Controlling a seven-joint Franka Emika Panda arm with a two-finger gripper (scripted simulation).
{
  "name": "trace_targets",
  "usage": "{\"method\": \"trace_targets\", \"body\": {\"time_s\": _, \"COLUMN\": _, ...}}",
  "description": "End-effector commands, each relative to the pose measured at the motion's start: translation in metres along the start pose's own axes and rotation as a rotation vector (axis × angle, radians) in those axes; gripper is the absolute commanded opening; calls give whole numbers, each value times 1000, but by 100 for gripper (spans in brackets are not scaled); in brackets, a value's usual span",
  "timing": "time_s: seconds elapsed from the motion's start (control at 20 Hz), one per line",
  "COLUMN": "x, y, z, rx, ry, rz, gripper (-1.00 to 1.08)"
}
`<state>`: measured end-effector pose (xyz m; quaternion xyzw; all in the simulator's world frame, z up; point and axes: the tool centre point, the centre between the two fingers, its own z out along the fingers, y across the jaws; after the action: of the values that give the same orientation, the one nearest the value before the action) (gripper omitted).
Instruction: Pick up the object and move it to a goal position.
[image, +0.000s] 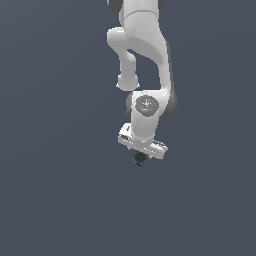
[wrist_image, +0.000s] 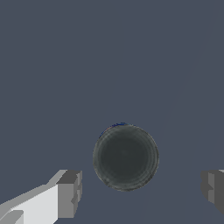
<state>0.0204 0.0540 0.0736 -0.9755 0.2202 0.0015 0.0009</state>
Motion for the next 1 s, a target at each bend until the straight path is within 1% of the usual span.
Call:
{"method": "trace_targets", "body": {"time_s": 0.0, "x": 0, "y": -3, "z": 5, "rx": 0, "ry": 2, "rz": 28, "gripper": 100}}
{"method": "trace_targets", "body": {"time_s": 0.25, "x": -1, "y": -6, "z": 9, "rx": -1, "ry": 3, "rz": 55, "gripper": 100}}
{"method": "trace_targets", "body": {"time_s": 0.55, "x": -1, "y": -6, "z": 13, "rx": -1, "ry": 3, "rz": 53, "gripper": 100}}
{"method": "trace_targets", "body": {"time_s": 0.95, "x": -2, "y": -6, "z": 47, "rx": -1, "ry": 3, "rz": 56, "gripper": 100}}
